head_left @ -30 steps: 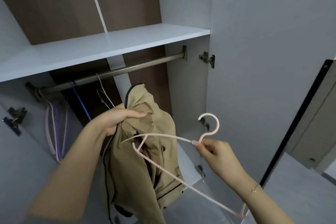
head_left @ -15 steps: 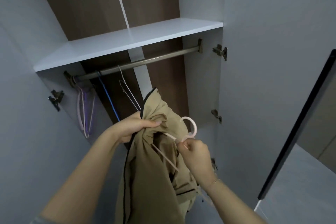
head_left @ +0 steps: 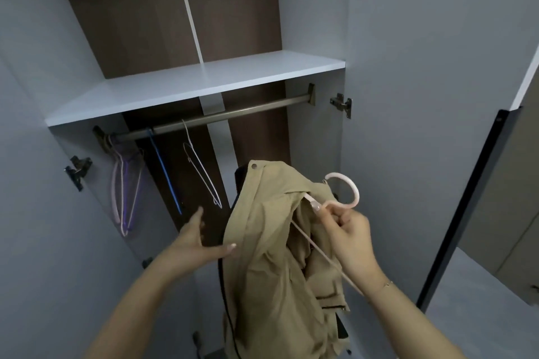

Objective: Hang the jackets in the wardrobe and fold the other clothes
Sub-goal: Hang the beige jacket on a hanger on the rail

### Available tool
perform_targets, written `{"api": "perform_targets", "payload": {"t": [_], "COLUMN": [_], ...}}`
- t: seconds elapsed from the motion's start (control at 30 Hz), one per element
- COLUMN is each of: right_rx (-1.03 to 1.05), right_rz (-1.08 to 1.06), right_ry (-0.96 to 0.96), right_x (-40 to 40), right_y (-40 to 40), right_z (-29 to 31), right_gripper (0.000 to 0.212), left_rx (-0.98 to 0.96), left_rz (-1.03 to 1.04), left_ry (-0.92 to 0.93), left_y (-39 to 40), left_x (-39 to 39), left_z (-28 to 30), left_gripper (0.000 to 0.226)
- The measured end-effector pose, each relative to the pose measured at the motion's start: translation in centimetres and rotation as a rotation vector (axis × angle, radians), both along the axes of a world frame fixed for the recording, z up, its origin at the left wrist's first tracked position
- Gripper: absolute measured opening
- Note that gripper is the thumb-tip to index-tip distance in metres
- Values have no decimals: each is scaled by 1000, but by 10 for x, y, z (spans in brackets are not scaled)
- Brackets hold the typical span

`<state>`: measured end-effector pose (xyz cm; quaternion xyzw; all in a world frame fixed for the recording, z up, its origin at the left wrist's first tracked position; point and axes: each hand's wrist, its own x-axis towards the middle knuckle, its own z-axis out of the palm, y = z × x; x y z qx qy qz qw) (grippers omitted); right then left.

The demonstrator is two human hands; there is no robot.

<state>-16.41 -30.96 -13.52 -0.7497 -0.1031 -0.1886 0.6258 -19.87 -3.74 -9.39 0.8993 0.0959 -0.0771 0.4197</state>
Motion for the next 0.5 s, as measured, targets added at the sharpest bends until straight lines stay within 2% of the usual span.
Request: {"api": "perform_targets", "payload": {"t": [0.03,0.07,0.13,0.2,0.33,0.43,0.5], "right_rx": [-39,-72,-100,-119,-142,-242,-295], "right_rz": [21,48,117,155,184,308,362], "right_ry": [-24,-53,-92,-113,-86,32,96], "right_x": [3,5,9,11,19,27,33], "right_y": [-5,-8,-11,-11,-15,-23,-37], "right_z": [10,20,39,54,70,83,92], "right_gripper": [47,46,43,41,43,33,37], "left_rx": [87,202,452,552,513,389,172], "left_rz": [29,-13,-235,-414,-450,-479,-432], "left_ry": [-188,-405,-714,-756,-907,-880,-798], "left_y": [-5,-13,-34,-60,-82,-72,-60], "left_x": [4,9,23,41,69,88,99], "left_z": [11,23,42,52,49,45,43], "left_gripper": [116,113,87,63,43,26,15]}}
